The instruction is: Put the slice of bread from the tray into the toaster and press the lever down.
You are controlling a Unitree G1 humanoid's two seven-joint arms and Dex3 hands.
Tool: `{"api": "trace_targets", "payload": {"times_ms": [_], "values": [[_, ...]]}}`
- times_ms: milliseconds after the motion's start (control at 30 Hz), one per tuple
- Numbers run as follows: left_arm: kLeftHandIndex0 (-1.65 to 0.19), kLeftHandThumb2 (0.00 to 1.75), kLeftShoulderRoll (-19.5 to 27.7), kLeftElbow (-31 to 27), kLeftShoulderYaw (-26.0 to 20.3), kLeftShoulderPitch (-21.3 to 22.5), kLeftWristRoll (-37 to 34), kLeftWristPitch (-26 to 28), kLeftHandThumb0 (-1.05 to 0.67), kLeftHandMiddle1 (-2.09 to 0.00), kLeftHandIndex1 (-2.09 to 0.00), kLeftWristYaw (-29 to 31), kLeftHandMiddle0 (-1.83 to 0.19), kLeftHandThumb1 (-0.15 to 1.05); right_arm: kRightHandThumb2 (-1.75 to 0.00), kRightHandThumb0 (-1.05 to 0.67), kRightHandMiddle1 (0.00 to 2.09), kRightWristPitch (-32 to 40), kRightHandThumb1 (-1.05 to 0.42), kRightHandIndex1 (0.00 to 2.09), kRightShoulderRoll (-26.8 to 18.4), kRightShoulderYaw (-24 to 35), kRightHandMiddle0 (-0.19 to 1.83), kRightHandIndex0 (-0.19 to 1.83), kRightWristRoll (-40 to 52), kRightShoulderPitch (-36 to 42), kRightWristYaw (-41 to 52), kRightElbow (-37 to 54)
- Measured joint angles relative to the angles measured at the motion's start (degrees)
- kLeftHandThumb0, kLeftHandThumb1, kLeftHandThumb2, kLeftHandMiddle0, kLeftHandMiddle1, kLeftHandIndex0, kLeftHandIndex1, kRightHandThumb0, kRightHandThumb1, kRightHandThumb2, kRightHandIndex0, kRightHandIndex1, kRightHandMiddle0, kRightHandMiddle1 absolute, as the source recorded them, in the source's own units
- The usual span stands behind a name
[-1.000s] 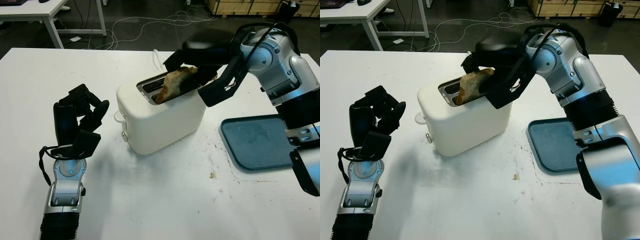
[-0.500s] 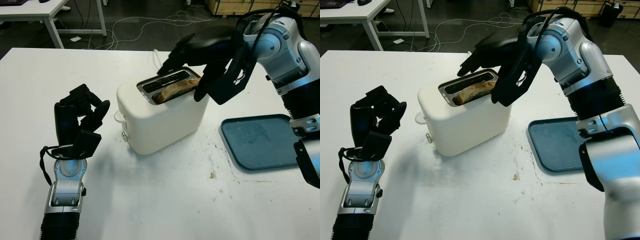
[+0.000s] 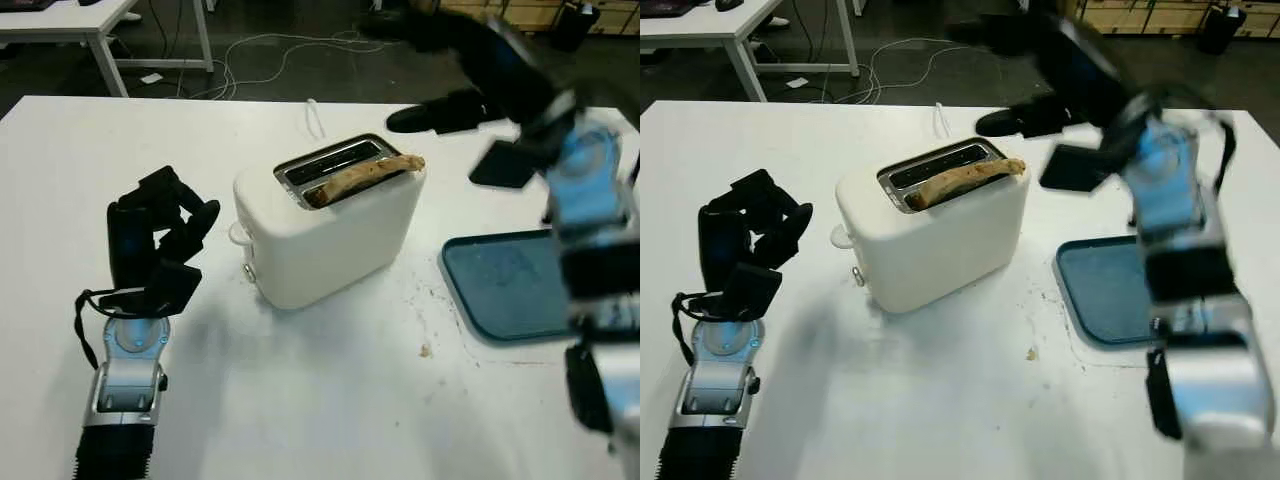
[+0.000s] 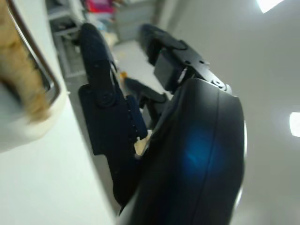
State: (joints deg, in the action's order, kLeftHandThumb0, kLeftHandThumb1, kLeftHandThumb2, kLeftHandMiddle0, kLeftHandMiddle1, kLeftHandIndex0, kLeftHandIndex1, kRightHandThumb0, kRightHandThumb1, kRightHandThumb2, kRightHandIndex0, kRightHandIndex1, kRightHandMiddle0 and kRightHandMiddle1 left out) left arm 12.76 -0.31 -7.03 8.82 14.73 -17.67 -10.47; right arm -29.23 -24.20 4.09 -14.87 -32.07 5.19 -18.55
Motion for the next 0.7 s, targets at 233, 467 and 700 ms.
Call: {"api": "trace_targets", "payload": {"times_ms": [233, 467, 700], "values": [[-0.98, 0.36, 8.3, -2.1, -0.6, 1.7, 1.1, 1.1, -0.79, -1.72, -1.62, 6.9, -1.26, 0.92, -0.45, -0.50, 1.65, 8.9, -0.92, 1.74, 5.6, 6.1, 0.57, 0.85, 3.0, 20.1, -6.8, 11.4], [-1.01, 0.26, 13.9, -3.2, -1.3, 3.9, 1.1, 1.2, -0.79, -1.72, -1.44, 12.2, -1.19, 0.92, -0.45, -0.61, 1.72, 9.8, -0.92, 1.75, 11.0, 7.4, 0.56, 0.84, 3.1, 24.2, -15.0, 11.9], [-1.01, 0.27, 21.1, -3.2, -1.3, 4.9, -1.0, -0.4, -0.82, -1.58, -0.86, 21.4, -1.10, 0.92, -0.42, -0.67, 1.67, 9.8, -0.92, 1.75, 12.6, 8.6, 0.63, 0.86, 3.1, 23.8, -19.7, 10.9]]}}
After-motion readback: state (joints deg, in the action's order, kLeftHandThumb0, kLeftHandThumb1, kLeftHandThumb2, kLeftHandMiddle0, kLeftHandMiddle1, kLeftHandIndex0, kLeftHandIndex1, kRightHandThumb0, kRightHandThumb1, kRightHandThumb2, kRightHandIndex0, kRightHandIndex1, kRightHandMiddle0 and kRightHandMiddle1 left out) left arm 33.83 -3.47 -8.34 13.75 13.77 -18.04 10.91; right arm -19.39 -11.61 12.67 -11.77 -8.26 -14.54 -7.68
